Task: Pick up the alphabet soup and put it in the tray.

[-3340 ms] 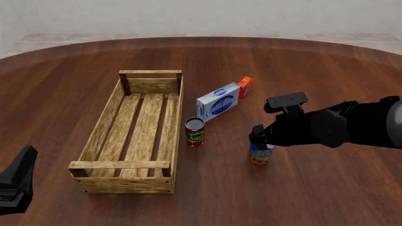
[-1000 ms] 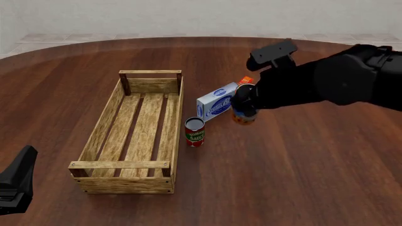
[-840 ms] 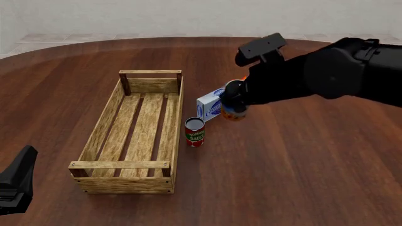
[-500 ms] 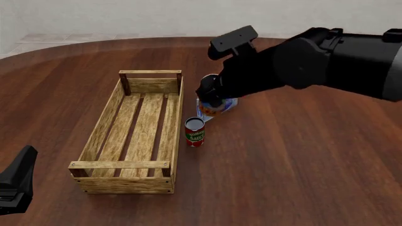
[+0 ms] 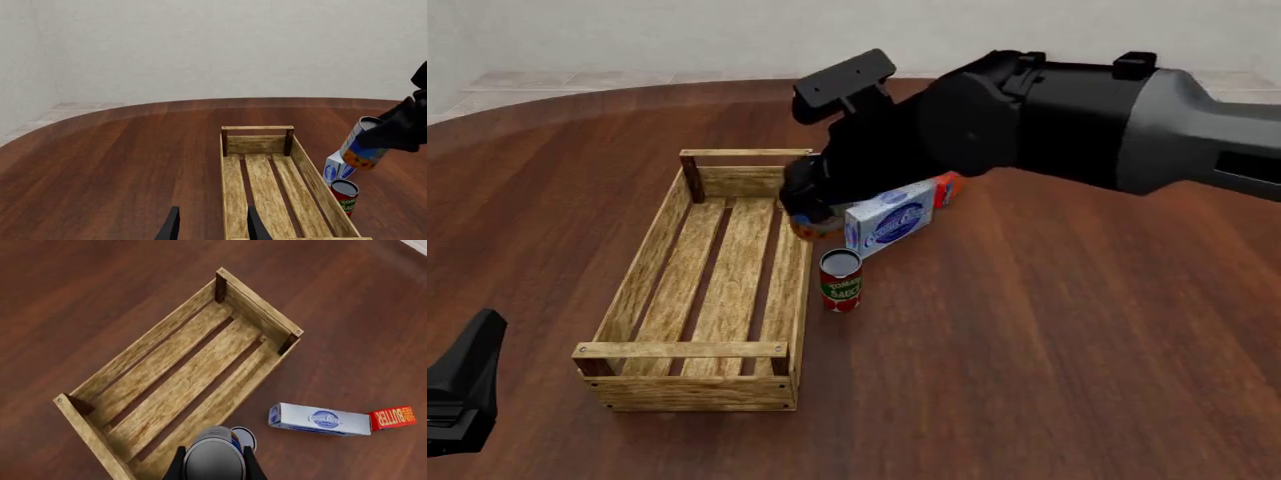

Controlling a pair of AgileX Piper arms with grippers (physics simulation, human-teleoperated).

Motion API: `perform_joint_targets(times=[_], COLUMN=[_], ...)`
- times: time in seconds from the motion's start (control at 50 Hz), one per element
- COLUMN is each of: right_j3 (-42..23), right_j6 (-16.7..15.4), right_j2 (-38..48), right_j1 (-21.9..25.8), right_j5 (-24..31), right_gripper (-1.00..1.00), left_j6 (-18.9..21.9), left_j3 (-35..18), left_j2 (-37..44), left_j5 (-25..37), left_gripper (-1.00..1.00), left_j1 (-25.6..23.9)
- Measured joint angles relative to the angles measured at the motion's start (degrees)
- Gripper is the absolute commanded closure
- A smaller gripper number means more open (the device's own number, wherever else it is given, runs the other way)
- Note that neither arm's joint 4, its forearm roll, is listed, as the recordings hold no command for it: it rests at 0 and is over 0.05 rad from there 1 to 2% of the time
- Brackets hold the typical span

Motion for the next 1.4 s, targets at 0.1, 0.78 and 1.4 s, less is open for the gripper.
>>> perform_joint_targets(times=[0.1, 0.78, 1.4], right_j3=[-1.9, -9.9, -12.7], right_j6=[0.0, 0.8, 2.8], right_j2=[1.6, 10.5, 16.7], right_j1=[0.9, 5.3, 7.2], right_j5=[0.2, 0.4, -1.5], right_gripper=[1.00, 1.00, 1.00], left_j6=[0.0, 0.0, 0.0], left_j3=[0.0, 0.0, 0.0], left_j2=[0.0, 0.0, 0.0], left_j5=[0.0, 0.0, 0.0], left_gripper=[-1.00, -1.00, -1.00], left_j1=[0.0, 0.0, 0.0])
